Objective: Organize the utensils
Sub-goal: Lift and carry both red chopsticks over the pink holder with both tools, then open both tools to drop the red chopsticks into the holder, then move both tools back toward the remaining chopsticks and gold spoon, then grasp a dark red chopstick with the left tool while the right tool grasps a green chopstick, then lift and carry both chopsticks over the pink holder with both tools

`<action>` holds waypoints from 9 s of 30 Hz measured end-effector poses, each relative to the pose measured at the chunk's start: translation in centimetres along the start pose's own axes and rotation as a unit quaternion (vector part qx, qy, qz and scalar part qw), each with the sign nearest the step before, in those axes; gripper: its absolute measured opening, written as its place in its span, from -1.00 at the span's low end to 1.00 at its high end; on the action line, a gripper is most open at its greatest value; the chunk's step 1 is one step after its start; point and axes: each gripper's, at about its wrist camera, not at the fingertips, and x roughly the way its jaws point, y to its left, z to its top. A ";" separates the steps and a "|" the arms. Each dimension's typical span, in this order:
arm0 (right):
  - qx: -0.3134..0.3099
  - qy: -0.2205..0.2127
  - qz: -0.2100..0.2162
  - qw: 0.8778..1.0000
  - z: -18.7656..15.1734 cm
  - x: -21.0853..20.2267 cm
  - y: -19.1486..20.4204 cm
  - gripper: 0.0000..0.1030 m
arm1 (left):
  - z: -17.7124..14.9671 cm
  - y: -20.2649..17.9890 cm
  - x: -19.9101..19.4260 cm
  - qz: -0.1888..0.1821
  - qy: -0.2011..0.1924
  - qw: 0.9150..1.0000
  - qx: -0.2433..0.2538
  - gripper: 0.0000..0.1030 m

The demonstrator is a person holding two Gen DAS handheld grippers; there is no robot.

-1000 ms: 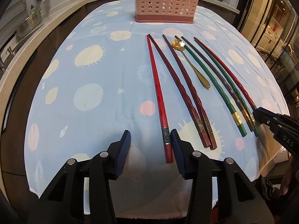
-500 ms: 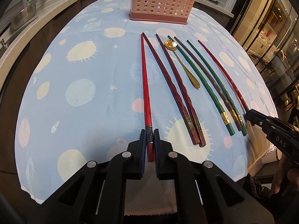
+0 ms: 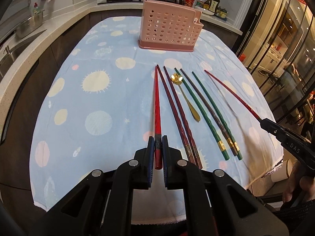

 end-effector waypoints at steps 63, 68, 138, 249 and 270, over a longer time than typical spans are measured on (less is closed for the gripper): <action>-0.038 -0.220 0.057 0.973 35.3 0.3 4.6 -0.86 | 34.4 -2.8 -7.0 0.015 -0.262 0.963 0.067 -0.86; -0.033 -0.186 0.050 0.981 35.3 3.5 4.7 -0.86 | 34.3 -2.0 -3.9 0.016 -0.228 0.972 0.061 -0.86; -0.003 0.048 0.017 0.999 0.6 5.9 0.8 -0.28 | 3.2 -0.8 6.4 0.057 0.031 0.998 0.005 0.38; -0.029 -0.063 0.011 0.998 4.3 -2.1 0.9 -0.87 | 4.0 -0.4 -1.8 -0.004 -0.053 0.999 0.011 -0.86; -0.048 -0.175 0.059 0.982 18.7 -4.0 3.0 -0.87 | 18.0 -2.3 -6.0 0.000 -0.176 0.982 0.064 -0.86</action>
